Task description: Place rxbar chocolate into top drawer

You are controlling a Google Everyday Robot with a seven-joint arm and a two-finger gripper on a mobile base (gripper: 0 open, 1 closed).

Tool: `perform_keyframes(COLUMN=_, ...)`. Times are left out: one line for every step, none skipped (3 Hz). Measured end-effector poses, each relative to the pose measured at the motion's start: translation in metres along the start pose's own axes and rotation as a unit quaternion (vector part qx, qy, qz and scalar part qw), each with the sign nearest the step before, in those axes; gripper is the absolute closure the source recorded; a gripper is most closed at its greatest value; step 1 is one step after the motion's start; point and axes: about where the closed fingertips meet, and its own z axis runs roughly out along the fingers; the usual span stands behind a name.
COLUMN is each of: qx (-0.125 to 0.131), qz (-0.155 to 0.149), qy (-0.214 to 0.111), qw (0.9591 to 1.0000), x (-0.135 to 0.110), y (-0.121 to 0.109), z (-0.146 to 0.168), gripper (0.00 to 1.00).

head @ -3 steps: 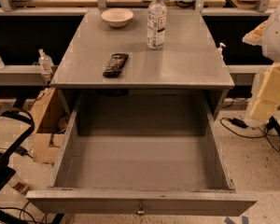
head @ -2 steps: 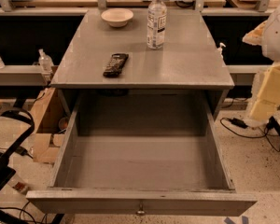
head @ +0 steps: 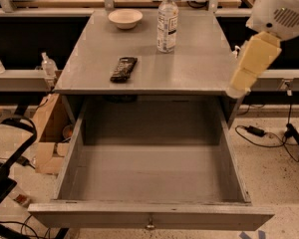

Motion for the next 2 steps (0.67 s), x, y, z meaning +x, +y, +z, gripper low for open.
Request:
perform_keyframes(qx=0.023, qz=0.066, qy=0.012, qw=0.9975, x=-0.026, y=-0.023, z=-0.004, gripper=0.00)
perform_keyframes(qx=0.064, qz=0.136, qy=0.015, qw=0.9885, x=-0.041, y=-0.037, z=-0.010, gripper=0.00)
